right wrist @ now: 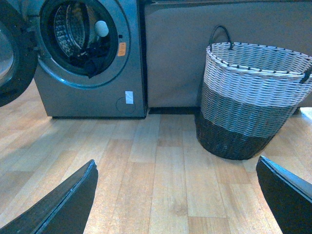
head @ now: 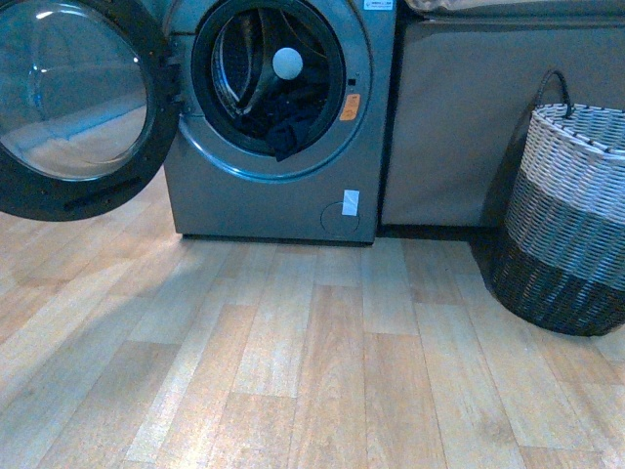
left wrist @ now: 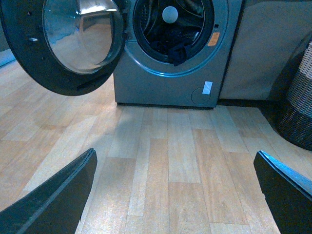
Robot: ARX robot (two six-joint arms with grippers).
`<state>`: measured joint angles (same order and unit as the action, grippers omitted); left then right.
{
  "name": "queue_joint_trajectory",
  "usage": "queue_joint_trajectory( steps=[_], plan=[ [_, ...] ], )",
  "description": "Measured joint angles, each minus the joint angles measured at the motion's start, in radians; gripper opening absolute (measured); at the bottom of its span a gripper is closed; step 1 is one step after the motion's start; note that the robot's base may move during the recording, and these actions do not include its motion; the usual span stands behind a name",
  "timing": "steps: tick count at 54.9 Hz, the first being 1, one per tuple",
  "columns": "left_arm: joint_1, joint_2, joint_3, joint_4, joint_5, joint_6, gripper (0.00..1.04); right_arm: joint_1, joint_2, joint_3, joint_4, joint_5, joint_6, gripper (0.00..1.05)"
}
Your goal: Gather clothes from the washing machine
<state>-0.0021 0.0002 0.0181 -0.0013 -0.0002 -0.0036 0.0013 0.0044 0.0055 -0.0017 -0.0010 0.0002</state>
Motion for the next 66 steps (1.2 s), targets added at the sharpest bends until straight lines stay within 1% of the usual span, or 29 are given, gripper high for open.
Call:
queue_joint_trajectory(
  steps=[66],
  plan=[
    [0.000,0.000,0.000,0.000,0.000,0.000,0.98,0.000,0.000,0.000,0.000,-0.001,0.000,0.97]
  ],
)
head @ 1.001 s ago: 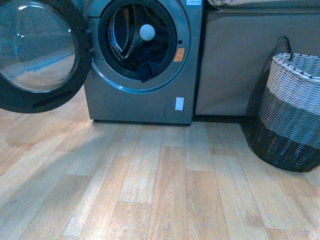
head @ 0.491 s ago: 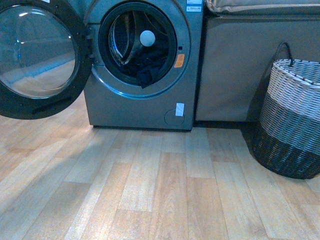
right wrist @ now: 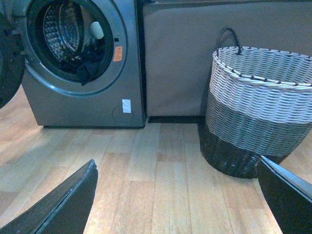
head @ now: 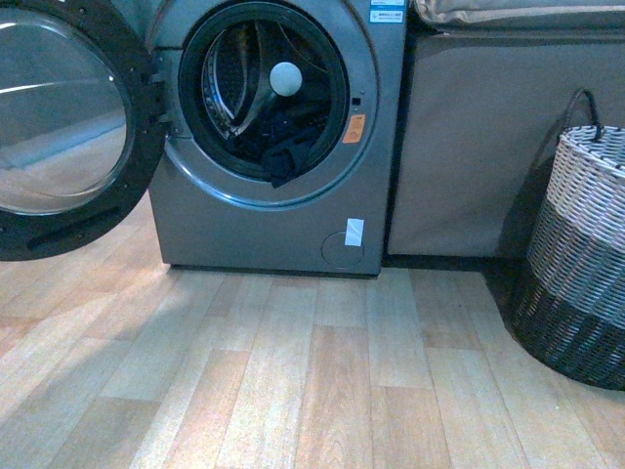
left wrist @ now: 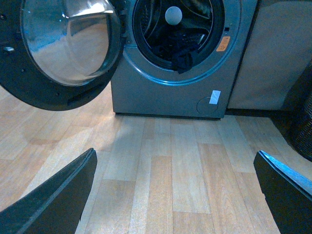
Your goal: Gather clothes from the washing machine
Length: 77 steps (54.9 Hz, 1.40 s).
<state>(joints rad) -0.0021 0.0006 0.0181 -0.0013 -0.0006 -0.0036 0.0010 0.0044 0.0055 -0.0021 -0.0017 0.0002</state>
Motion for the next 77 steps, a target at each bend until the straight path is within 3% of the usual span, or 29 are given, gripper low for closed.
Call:
queue_joint_trajectory(
  steps=[77],
  plan=[
    [0.000,0.000,0.000,0.000,0.001,0.000,0.98,-0.001,0.000,0.000,0.000,0.002,0.000,0.97]
  ],
)
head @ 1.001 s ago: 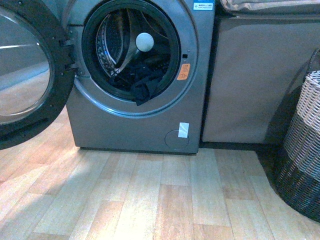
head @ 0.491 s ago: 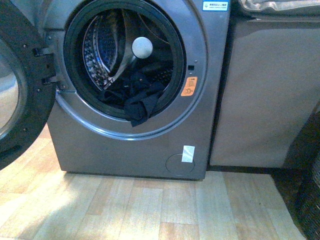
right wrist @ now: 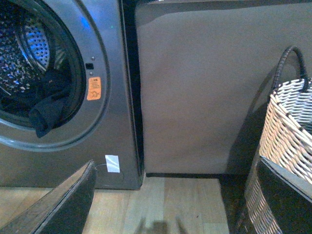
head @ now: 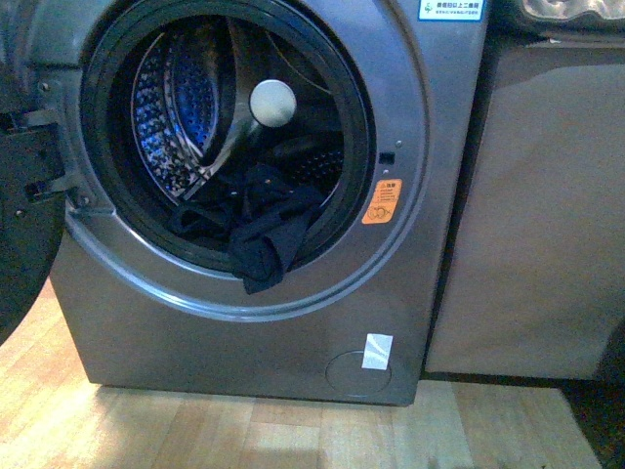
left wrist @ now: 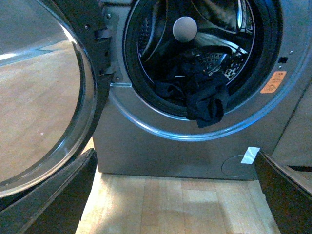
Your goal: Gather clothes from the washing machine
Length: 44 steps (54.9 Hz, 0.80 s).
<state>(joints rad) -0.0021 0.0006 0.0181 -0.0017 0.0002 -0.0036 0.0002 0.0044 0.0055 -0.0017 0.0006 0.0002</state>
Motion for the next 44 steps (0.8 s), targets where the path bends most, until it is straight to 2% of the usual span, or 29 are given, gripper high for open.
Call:
queue_joint_trajectory(
  steps=[44],
  plan=[
    [0.000,0.000,0.000,0.000,0.000,0.000,0.98,0.000,0.000,0.000,0.000,-0.002,0.000,0.97]
  ],
)
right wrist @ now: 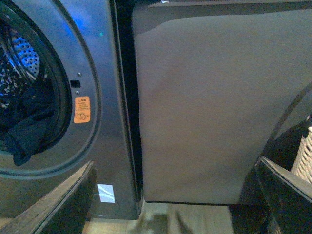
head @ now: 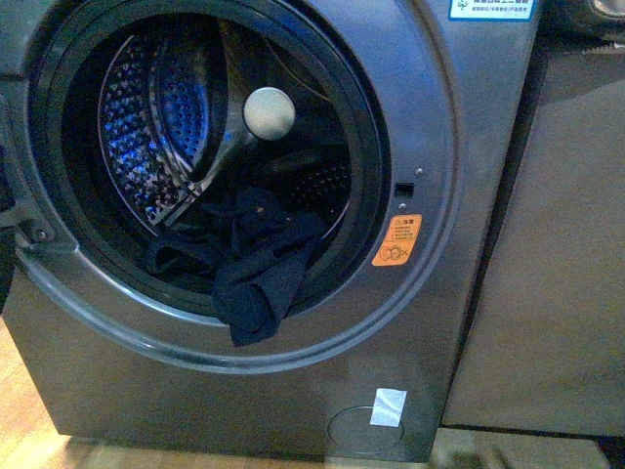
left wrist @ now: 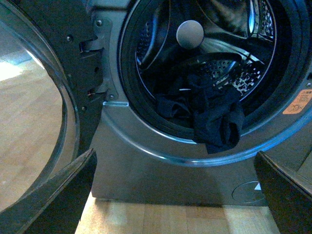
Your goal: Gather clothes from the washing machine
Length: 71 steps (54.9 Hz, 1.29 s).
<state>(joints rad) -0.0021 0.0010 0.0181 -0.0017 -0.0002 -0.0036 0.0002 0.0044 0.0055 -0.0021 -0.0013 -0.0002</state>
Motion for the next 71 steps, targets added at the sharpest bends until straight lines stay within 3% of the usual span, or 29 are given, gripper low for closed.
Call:
queue_joint_trajectory(
  steps=[25,26,31,35,46,53,71],
  plan=[
    [0.000,0.001,0.000,0.000,0.002,0.000,0.98,0.000,0.000,0.000,0.000,0.000,0.000,0.97],
    [0.005,0.005,0.001,-0.004,0.018,-0.006,0.98,0.000,0.000,0.000,0.000,0.000,0.000,0.97],
    [0.097,0.178,0.053,-0.039,0.344,-0.051,0.98,0.000,0.000,0.000,0.000,0.000,0.000,0.97],
    [0.105,0.378,0.094,0.077,0.463,-0.072,0.98,0.000,0.000,0.000,0.000,0.000,0.000,0.97],
    [0.033,0.857,0.250,0.397,0.393,-0.071,0.98,0.000,0.000,0.000,0.000,0.000,0.000,0.97],
    [-0.013,1.093,0.358,0.512,0.361,-0.052,0.98,0.000,0.000,0.000,0.000,0.000,0.000,0.97],
    [-0.089,1.507,0.672,0.554,0.371,-0.013,0.98,0.000,0.000,0.000,0.000,0.000,0.000,0.97]
  ],
)
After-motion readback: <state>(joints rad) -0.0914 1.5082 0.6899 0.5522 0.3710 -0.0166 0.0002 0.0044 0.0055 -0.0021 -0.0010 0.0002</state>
